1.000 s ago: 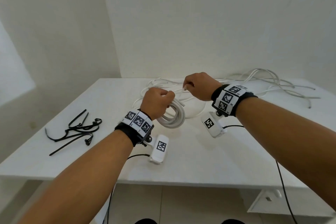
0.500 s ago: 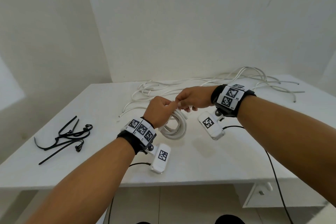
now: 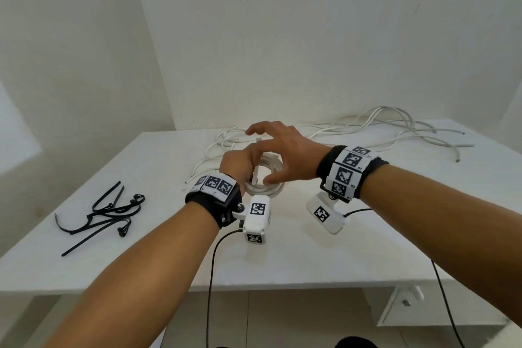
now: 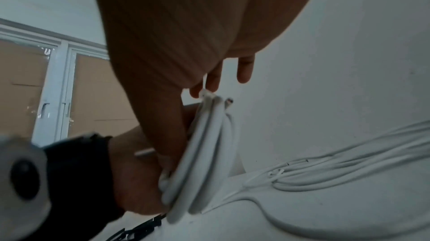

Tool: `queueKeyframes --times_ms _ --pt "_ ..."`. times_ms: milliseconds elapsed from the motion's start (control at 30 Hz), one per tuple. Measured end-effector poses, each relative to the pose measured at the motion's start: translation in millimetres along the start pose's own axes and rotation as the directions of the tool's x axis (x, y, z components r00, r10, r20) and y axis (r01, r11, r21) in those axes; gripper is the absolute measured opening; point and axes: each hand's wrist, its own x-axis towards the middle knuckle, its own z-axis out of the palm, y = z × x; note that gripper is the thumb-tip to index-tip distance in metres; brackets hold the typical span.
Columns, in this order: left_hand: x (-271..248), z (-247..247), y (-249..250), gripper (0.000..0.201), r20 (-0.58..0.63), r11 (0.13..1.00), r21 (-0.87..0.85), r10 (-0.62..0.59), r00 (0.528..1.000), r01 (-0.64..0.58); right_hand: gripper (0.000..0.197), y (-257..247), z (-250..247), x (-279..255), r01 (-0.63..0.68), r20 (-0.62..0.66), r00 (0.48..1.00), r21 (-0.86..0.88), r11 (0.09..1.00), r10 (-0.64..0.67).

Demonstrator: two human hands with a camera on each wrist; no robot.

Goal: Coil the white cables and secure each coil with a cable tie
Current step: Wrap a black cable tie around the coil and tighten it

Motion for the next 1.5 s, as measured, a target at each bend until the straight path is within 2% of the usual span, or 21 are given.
queueKeyframes --times_ms 67,133,300,467,633,733,833,933,1033,1167,1233,1333,1500 --pt "1 4 3 0.032 0.005 0.996 -0.089 -0.022 1.000 0.022 0.037 -1 4 0 0.005 -0.031 0.999 0.000 1.000 -0.005" --pt "1 6 4 0.015 0.010 0.995 -0.093 -0.022 1.000 0.023 0.031 -1 6 -1 0.019 -0.086 0.996 0.015 1.000 -0.018" --pt "-3 8 4 0.025 0.031 0.995 -0.097 -0.033 0.999 0.036 0.013 0 19 -3 0.082 -0.259 0.964 0.058 0.995 -0.064" --pt "-9 6 9 0.026 0.020 0.995 -0.102 -0.011 1.000 0.013 0.010 5 21 -13 0.036 -0.381 0.923 0.232 0.972 0.057" --pt "-13 3 12 0.022 0.007 0.997 -0.081 0.002 1.000 -0.001 0.013 2 27 -23 0.040 -0.440 0.888 0.364 0.931 0.134" --pt "-14 5 10 0.020 0.009 0.995 -0.030 0.094 0.996 -0.094 0.013 4 24 -20 -0.057 -0.491 0.819 0.444 0.894 0.296" --pt "-18 7 9 0.027 0.045 0.979 0.019 0.201 0.979 -0.202 0.011 5 20 -15 -0.119 -0.454 0.786 0.554 0.824 0.419" --pt "-17 7 11 0.032 0.056 0.969 0.035 0.240 0.969 -0.243 0.016 1 19 -13 -0.112 -0.429 0.781 0.619 0.778 0.453" --pt "-15 6 10 0.027 0.080 0.974 0.013 0.224 0.971 -0.226 0.019 0 20 -11 -0.132 -0.413 0.762 0.656 0.743 0.499" --pt "-17 7 7 0.023 0.154 0.980 -0.042 0.201 0.967 -0.196 0.015 1 21 -8 -0.179 -0.348 0.708 0.754 0.632 0.615" --pt "-17 7 6 0.022 0.168 0.980 -0.053 0.201 0.965 -0.194 0.017 1 21 -8 -0.193 -0.303 0.700 0.792 0.579 0.647" --pt "-16 6 5 0.023 0.185 0.979 -0.058 0.205 0.961 -0.197 0.032 0 17 -8 -0.229 -0.234 0.686 0.829 0.510 0.689" --pt "-15 6 7 0.021 0.187 0.979 -0.051 0.204 0.961 -0.198 0.027 -1 11 -6 -0.247 -0.162 0.671 0.871 0.425 0.723"
